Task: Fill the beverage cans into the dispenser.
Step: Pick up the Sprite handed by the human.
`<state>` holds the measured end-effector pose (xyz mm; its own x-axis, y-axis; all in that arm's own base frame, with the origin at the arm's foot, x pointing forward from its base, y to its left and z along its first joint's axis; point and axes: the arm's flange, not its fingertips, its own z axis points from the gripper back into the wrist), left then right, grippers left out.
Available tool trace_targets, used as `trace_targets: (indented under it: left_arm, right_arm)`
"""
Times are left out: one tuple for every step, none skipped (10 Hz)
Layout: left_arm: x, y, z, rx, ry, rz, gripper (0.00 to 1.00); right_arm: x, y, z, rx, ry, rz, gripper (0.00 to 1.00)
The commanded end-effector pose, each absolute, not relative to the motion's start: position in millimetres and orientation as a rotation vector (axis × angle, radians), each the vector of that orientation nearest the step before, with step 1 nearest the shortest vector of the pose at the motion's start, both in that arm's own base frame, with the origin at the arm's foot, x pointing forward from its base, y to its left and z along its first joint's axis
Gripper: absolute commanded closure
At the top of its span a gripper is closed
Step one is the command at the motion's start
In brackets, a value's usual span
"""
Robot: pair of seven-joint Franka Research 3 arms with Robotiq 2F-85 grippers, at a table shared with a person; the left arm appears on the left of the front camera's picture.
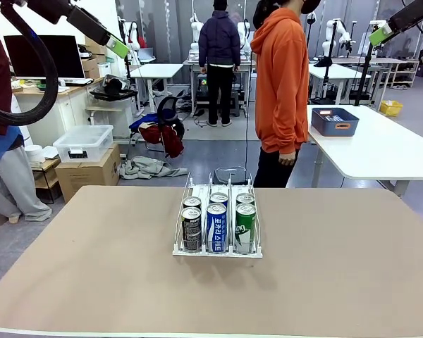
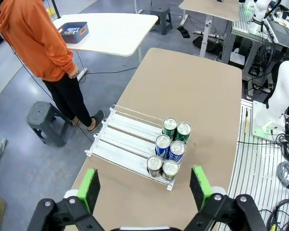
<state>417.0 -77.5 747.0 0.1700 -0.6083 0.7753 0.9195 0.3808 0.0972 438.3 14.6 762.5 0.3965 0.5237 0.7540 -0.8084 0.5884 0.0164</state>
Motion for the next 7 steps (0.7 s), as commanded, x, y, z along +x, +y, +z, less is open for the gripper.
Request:
trace_targets:
  left_arm:
    - [416.2,-77.3,747.8,-0.456,-0.845,-1.139,0.00]
    - [416.2,-77.3,747.8,-0.456,-0.845,-1.139,0.00]
    - [416.2,-77.3,747.8,-0.456,-0.845,-1.139,0.00]
    - [416.2,-77.3,747.8,-0.456,-0.845,-1.139,0.00]
    - [416.2,-77.3,747.8,-0.456,-0.845,-1.139,0.00]
    - [416.2,-77.3,747.8,-0.456,-0.845,-1.139,0.00]
    - [416.2,-77.3,747.8,-0.456,-0.845,-1.139,0.00]
  right_arm:
    - [439.7,15.5,762.9,0.412,-0.789,0.866,0.00]
    - [439.7,15.5,762.9,0.412,-0.789,0.866,0.00]
    - [439.7,15.5,762.9,0.412,-0.789,0.866,0.00]
    - [439.7,15.5,762.9,0.412,-0.789,0.866,0.00]
    - [439.7,15.5,762.9,0.412,-0.789,0.866,0.00]
    - [439.7,15.5,762.9,0.412,-0.789,0.866,0.00]
    - [439.7,15.5,762.9,0.412,-0.789,0.866,0.00]
